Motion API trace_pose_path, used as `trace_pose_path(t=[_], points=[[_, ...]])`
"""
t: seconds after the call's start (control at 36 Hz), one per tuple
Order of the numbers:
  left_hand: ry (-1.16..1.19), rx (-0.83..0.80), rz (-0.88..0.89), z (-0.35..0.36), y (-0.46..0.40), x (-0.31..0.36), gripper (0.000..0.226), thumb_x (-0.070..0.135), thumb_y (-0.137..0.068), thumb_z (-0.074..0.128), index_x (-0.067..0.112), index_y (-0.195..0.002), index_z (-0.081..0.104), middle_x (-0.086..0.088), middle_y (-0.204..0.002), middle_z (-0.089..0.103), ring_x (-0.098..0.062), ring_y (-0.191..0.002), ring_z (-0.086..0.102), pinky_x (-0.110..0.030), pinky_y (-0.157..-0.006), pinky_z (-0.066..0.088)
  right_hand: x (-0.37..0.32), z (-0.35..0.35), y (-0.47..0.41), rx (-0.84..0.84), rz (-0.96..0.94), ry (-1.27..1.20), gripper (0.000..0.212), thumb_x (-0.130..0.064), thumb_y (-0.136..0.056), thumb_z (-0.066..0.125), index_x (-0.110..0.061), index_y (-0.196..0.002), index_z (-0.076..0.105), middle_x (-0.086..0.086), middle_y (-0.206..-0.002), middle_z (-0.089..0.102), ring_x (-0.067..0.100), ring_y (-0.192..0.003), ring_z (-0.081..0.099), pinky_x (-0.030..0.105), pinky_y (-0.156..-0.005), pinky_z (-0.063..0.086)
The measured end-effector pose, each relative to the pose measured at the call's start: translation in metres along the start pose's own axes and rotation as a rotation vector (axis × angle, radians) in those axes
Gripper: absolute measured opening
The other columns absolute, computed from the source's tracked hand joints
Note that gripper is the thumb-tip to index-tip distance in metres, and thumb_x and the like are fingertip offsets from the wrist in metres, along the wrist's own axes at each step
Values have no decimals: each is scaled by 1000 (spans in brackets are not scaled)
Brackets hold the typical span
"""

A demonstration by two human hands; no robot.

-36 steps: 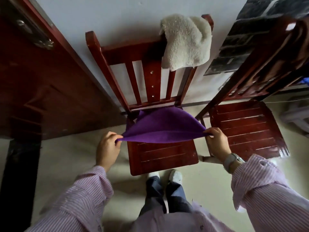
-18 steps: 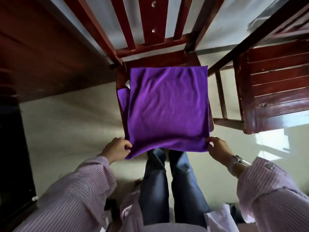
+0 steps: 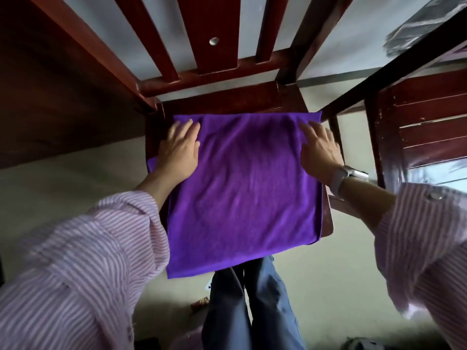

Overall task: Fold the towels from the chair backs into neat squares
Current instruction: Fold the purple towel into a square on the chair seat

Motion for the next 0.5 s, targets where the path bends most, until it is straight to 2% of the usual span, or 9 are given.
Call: trace_pose_path(t=[0.08,0.14,0.19,0.25,0.31,0.33,0.42,0.5], points=[[-67,-23,-43,5,-18,0,51,20,-97,33,12,-145,18,-5,-154,18,-28,-143,4,-51,-109,19,3,1,-24,-59,-13,49,75,-3,-82,44,-25,-147,12,1,-155,9,26,-143,4,49,-114,14],[-118,4,-71,6,-24,-3,54,20,-96,38,11,-145,17,-9,-151,23,-31,-142,7,-52,-109,16,7,5,-33,-122,0,97,83,-1,-80,44,-29,-147,3,0,-156,1,28,-143,-3,51,-115,8],[-169,42,-92,6,-27,-8,60,20,-91,48,10,-144,22,-16,-142,33,-35,-136,20,-52,-109,17,12,8,-40,-136,27,132,81,-3,-81,42,-31,-146,2,4,-156,1,31,-143,-3,54,-114,7],[-186,60,-96,5,-32,-8,59,18,-86,55,10,-139,32,-19,-129,41,-37,-124,33,-48,-108,21,18,8,-46,-78,43,155,75,-9,-83,44,-28,-146,9,13,-151,16,34,-140,10,55,-112,13],[-183,54,-57,2,-36,-5,49,16,-85,57,11,-131,43,-18,-122,49,-36,-116,41,-45,-105,24,21,4,-49,3,54,133,65,-13,-83,48,-24,-142,24,18,-135,34,37,-128,30,51,-106,25],[-176,57,-26,0,-37,-3,43,16,-85,57,10,-126,49,-17,-119,52,-35,-113,44,-43,-104,25,21,0,-49,40,55,120,60,-15,-82,50,-22,-138,31,19,-129,38,37,-123,34,49,-102,28],[-74,137,4,-11,-28,-1,29,20,-84,62,6,-110,61,-17,-107,56,-35,-102,50,-42,-96,32,18,-7,-47,102,15,75,43,-17,-82,53,-13,-125,49,20,-123,43,37,-118,38,47,-98,32],[167,216,-15,-26,-6,2,26,20,-83,65,2,-101,63,-16,-100,59,-32,-91,56,-37,-81,43,15,-12,-37,146,-30,-97,34,-14,-82,58,-5,-115,56,21,-117,48,37,-110,47,41,-92,38]])
Point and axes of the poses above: each hand's wrist, its own y-axis away from the middle knuckle, its own z-axis out of the palm, x = y × z, the point moved 4 cm from there along -y, towards the middle knuckle
